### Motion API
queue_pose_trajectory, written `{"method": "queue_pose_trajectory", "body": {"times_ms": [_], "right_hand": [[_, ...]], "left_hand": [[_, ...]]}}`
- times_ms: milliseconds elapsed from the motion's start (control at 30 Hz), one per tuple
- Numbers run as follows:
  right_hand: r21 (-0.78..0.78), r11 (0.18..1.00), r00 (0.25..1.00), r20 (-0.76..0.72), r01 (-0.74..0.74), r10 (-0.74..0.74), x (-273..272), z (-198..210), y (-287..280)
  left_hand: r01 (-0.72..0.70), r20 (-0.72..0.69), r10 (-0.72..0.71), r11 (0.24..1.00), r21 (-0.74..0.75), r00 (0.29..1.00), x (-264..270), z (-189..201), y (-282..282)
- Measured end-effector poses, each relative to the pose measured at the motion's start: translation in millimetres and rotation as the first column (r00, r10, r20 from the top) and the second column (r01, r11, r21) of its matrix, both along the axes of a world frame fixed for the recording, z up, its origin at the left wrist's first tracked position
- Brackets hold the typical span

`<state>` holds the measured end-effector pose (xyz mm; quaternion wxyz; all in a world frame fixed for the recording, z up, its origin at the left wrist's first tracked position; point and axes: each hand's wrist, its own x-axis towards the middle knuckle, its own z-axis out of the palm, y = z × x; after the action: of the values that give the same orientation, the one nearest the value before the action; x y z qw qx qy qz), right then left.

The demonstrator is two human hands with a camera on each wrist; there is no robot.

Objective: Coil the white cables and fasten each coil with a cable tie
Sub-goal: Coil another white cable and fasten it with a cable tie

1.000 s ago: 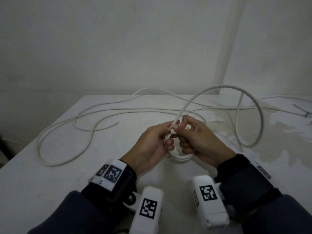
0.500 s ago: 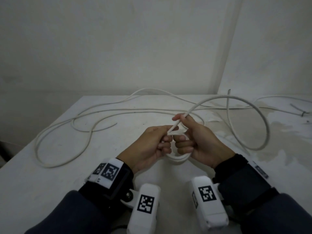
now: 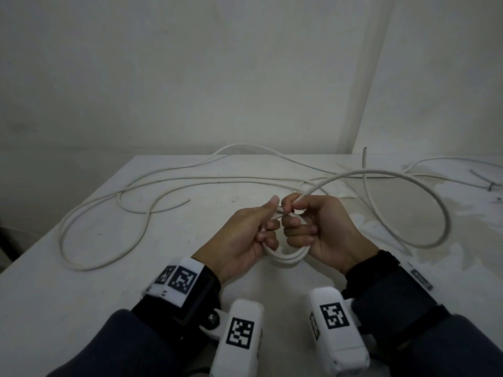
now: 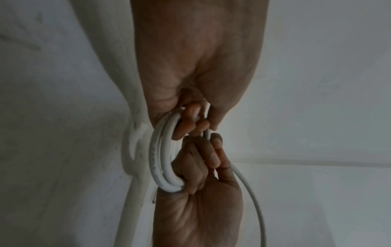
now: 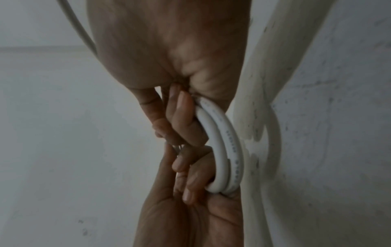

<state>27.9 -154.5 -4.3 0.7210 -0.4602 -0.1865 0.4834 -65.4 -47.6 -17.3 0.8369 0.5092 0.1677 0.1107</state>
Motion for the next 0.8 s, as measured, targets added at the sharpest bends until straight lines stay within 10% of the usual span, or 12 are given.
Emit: {"method": "queue_pose_trajectory", "body": {"times_ms": [267,367,567,800], "right_hand": [[0.047,0.999,0.999,-0.028,-0.026,0.027,2,1,-2],[0.079,0.996,0.998,-0.056,0.033,-0.029,4,-2,1],[-0.04,0.998,0.863,0.503,-0.043,0.057,-1,8,-10],[0.225,0.973,0.729,0.656,0.056,-0.194,-13,25,-12]], "left_hand": [[0.042,0.048,-0.041,0.999,-0.012,0.998,0,-1,2],[-0.192,0.099,0.185,0.979,0.071,0.978,3,1,12],[-0.65,0.21,0.637,0.606,0.459,0.742,-11,0,67],[-0.506,0.252,0.493,0.492,0.709,0.833,-8,-5,63]]}}
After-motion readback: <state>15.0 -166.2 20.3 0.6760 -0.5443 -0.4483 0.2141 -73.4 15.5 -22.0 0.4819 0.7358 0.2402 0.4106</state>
